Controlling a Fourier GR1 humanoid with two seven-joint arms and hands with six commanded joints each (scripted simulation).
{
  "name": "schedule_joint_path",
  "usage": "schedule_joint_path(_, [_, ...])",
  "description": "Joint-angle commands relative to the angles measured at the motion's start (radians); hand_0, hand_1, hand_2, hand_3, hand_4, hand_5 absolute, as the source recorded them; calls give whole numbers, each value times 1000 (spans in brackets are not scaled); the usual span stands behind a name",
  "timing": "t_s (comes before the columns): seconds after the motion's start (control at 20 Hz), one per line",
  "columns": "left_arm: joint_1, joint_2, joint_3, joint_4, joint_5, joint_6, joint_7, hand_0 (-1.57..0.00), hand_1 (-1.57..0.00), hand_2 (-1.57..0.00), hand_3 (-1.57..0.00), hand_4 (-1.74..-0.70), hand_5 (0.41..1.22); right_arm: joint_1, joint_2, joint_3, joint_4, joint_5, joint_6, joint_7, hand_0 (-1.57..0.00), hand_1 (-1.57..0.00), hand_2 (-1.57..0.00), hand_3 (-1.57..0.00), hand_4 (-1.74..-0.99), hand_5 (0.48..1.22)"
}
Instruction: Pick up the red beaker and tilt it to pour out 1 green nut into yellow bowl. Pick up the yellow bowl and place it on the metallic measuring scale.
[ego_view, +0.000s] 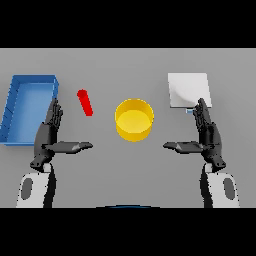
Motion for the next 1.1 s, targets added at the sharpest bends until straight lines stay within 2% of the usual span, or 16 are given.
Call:
schedule_joint_path(0.0, [0,-1,-1,0,0,1,0,1,1,1,1,-1202,677,0,2,1,0,1,-2,0,1,1,1,1,-1177,572])
schedule_joint_path(0.25, [11,-8,-9,-9,-5,3,-6,1,1,1,1,-1202,677,-5,13,11,-4,11,-12,4,1,1,1,1,-1177,572])
schedule_joint_path(0.3, [30,13,-40,-42,-42,-8,-20,1,1,1,1,-1202,677,16,-21,44,-24,96,-30,-29,1,1,1,1,-1177,572])
schedule_joint_path(0.35, [62,31,-61,-75,-62,-22,-31,1,1,1,1,-1203,677,28,-46,62,-42,137,-31,-43,1,1,1,1,-1178,573])
schedule_joint_path(0.55, [68,47,-91,-129,-99,-18,30,1,1,1,1,-1197,668,50,-70,92,-65,191,-29,-36,1,1,1,1,-1194,583])
schedule_joint_path(0.85, [59,43,-109,-118,-123,-16,65,1,1,1,1,-1178,655,56,-62,87,-83,131,13,-49,1,1,1,1,-1272,611])
schedule_joint_path(0.9, [49,40,-110,-94,-131,-14,70,1,1,1,1,-1183,658,56,-66,86,-84,126,19,-63,1,1,1,1,-1284,618])
schedule_joint_path(1.05, [-18,29,-94,-4,-148,8,62,1,1,1,1,-1197,659,37,-74,80,-81,121,27,-57,1,1,1,1,-1291,623])
